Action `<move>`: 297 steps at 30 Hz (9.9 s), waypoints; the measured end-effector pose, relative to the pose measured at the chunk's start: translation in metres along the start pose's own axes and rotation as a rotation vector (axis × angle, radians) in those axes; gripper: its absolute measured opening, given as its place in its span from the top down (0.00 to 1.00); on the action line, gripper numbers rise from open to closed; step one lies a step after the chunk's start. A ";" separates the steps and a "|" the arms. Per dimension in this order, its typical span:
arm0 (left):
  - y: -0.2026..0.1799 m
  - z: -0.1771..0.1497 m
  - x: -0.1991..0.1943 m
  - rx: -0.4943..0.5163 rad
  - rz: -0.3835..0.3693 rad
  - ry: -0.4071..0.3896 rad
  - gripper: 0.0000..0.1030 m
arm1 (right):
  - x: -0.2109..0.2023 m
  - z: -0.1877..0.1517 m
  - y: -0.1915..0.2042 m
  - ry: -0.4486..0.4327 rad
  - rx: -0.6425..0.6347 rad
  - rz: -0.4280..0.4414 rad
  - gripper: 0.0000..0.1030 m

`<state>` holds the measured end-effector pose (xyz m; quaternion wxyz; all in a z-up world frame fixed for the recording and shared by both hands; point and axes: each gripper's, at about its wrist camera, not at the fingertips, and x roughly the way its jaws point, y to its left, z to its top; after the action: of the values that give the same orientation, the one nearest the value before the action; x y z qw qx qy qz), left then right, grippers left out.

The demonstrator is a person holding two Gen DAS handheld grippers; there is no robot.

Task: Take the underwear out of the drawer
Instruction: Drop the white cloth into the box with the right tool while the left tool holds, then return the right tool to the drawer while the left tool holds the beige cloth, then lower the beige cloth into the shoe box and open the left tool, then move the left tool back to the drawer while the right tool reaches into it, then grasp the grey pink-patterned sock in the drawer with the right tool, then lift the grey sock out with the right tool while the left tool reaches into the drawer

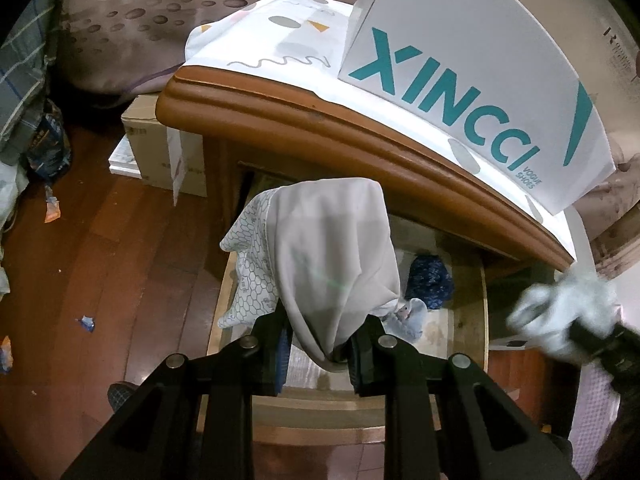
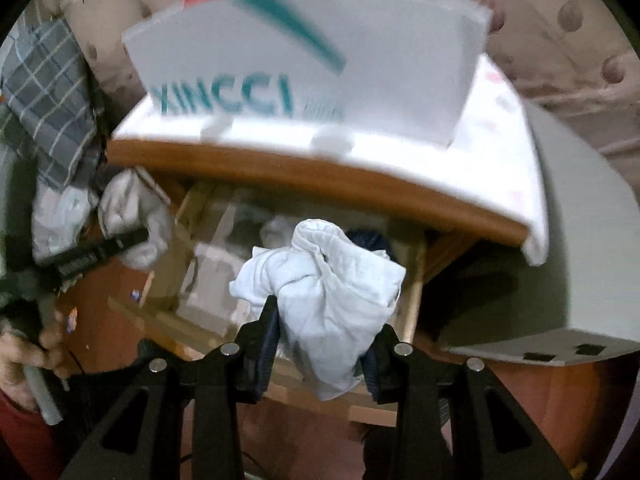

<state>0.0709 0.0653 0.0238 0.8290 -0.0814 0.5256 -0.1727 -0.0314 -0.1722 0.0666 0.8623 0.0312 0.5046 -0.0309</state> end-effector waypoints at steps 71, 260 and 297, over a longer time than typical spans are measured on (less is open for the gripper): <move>-0.009 -0.001 0.000 0.064 0.100 -0.019 0.80 | -0.069 0.138 -0.013 -0.321 0.007 -0.076 0.31; 0.067 0.013 -0.015 -0.183 0.201 -0.061 0.19 | 0.244 -0.017 0.043 0.572 -0.024 0.010 0.70; -0.012 -0.015 0.072 0.140 0.285 0.087 0.19 | 0.023 -0.055 -0.119 -0.355 0.266 -0.240 0.70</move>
<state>0.0829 0.0287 -0.0394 0.8254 0.0594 0.5537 -0.0929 -0.0781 -0.2868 0.0169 0.9158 0.0785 0.3369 -0.2042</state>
